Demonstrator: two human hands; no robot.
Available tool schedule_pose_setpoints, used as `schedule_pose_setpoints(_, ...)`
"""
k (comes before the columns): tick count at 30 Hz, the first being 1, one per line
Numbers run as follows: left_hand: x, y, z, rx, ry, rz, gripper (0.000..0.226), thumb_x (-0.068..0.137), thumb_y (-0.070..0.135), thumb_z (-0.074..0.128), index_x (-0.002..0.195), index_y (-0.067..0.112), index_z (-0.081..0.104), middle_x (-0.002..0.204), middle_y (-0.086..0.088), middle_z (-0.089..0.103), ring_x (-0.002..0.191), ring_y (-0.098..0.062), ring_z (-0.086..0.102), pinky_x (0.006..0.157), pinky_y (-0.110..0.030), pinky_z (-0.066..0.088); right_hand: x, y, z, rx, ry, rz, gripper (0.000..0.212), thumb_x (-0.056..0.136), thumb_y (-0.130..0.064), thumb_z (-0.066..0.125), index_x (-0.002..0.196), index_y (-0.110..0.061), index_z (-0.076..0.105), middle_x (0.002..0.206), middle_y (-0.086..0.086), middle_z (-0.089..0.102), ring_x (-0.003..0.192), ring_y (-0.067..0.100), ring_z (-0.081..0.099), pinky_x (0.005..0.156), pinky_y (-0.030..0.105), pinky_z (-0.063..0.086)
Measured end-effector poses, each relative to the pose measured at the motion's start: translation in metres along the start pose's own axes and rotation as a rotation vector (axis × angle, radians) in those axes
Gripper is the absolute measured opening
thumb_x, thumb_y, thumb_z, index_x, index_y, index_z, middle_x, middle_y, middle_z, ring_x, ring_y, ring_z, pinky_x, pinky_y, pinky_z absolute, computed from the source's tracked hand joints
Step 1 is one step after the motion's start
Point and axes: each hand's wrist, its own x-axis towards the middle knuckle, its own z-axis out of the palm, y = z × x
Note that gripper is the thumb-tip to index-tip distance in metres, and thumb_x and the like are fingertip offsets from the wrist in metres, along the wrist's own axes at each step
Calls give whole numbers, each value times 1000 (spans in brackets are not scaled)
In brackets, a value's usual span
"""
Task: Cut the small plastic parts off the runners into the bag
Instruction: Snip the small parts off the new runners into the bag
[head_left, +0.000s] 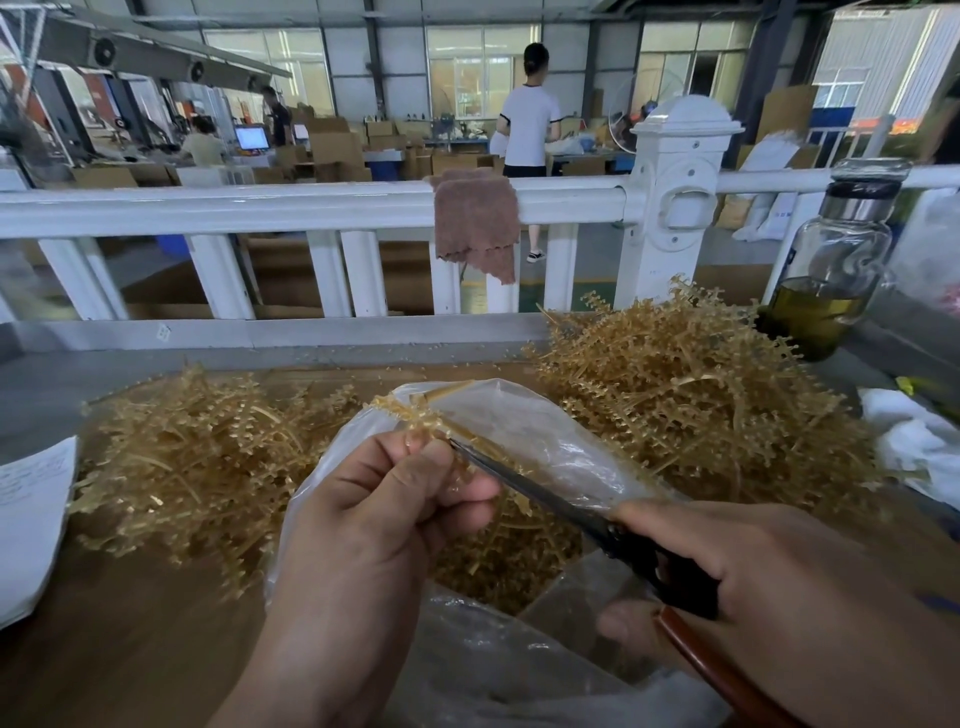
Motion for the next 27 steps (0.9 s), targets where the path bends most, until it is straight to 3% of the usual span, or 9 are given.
schedule_pose_setpoints(6,0,1,-2,-14,-25,-9,7,71,26,72,65,24,71,76,-12,69,74,-22,73,63,-27,59,1,2,3,-5,33,10,69,56,-98,30,118,-70,37,110,-40,55,95,-13,56,74,19,51)
schedule_pose_setpoints(10,0,1,-3,-5,-20,1,5,70,27,73,66,23,72,75,-9,71,74,-20,73,63,-26,59,0,4,5,-48,67,-4,77,51,-104,12,118,-73,32,109,-40,54,95,-13,56,71,16,51)
schedule_pose_setpoints(16,1,0,-3,5,-13,25,6,70,27,73,66,24,72,73,-10,69,73,-20,73,62,-26,58,-1,3,6,-62,114,-11,85,51,-105,5,119,-66,37,105,-38,57,90,-10,58,66,16,50)
schedule_pose_setpoints(23,-2,-1,-2,68,-7,75,9,65,32,76,69,24,73,76,-13,73,75,-22,74,63,-25,58,-4,-5,5,-51,170,4,59,69,-91,37,115,-56,51,92,-35,63,77,-12,61,57,15,54)
schedule_pose_setpoints(27,-2,-1,-1,85,-1,87,11,65,32,76,70,23,74,79,-17,74,76,-23,75,63,-25,58,-5,-6,2,-32,207,-10,52,74,-84,44,113,-52,54,88,-34,64,74,-14,60,52,13,53)
